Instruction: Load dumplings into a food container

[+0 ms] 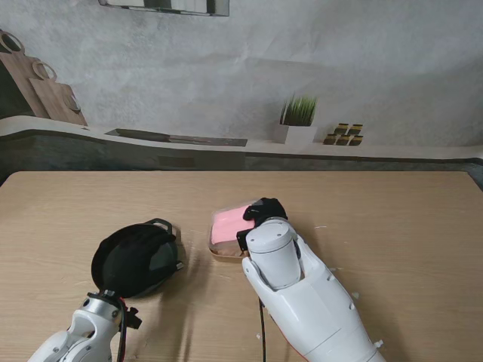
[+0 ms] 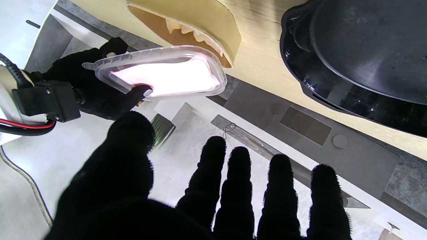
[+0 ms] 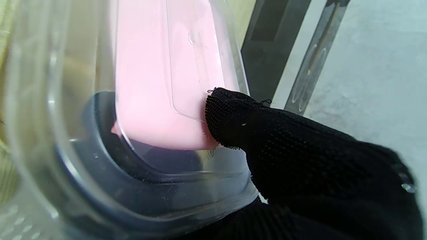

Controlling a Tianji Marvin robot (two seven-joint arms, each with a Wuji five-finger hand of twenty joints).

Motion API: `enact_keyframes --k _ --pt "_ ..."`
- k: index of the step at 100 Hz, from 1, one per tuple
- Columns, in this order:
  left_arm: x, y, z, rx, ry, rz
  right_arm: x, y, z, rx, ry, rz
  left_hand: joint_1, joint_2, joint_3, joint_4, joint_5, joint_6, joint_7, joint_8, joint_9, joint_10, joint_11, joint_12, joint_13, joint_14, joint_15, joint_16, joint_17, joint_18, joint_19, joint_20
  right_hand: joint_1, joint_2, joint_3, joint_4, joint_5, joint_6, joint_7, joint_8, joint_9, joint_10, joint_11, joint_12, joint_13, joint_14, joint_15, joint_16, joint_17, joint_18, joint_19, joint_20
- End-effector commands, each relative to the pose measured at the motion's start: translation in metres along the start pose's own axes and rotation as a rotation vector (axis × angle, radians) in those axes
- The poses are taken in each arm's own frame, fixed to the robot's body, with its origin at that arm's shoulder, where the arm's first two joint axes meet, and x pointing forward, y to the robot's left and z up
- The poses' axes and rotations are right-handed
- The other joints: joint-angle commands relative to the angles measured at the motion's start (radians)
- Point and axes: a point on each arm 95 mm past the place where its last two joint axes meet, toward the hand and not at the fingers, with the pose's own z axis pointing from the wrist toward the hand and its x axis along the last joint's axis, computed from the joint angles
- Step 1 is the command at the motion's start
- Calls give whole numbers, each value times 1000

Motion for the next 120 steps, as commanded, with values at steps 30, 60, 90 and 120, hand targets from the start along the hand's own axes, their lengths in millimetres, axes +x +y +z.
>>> enact_keyframes --k 30,60,90,120 --pt "0 0 0 -4 -7 -8 -3 -17 4 29 -35 -32 7 18 8 31 -24 22 -23 -15 -30 20 4 -5 -29 -1 -1 -8 -10 9 -21 21 82 37 53 -17 14 -85 57 -5 2 18 42 0 70 68 68 31 20 -62 61 33" --pt "0 0 0 -4 -7 -8 -5 -15 8 11 -35 -41 6 16 12 31 -20 23 -23 -16 -28 20 4 -5 -28 0 -1 -8 -9 8 -20 23 82 46 46 -17 2 -87 59 1 -8 17 47 1 56 69 76 37 10 -73 71 40" --pt "0 1 0 -10 -7 -7 -3 -10 6 -2 -36 -39 3 13 15 31 -15 26 -24 -17 -29 20 3 -6 -27 0 0 -8 -9 8 -17 26 80 48 43 -16 0 -90 60 -1 -11 15 49 -2 56 69 77 37 10 -75 72 42" --pt "0 1 0 -8 -7 -7 -11 -11 12 -13 -39 -118 3 10 18 30 -12 27 -26 -18 -28 20 3 -6 -27 1 -1 -8 -10 11 -16 27 73 83 -2 -12 -62 -101 60 -19 -69 7 87 -24 -16 86 124 46 -59 -127 124 66"
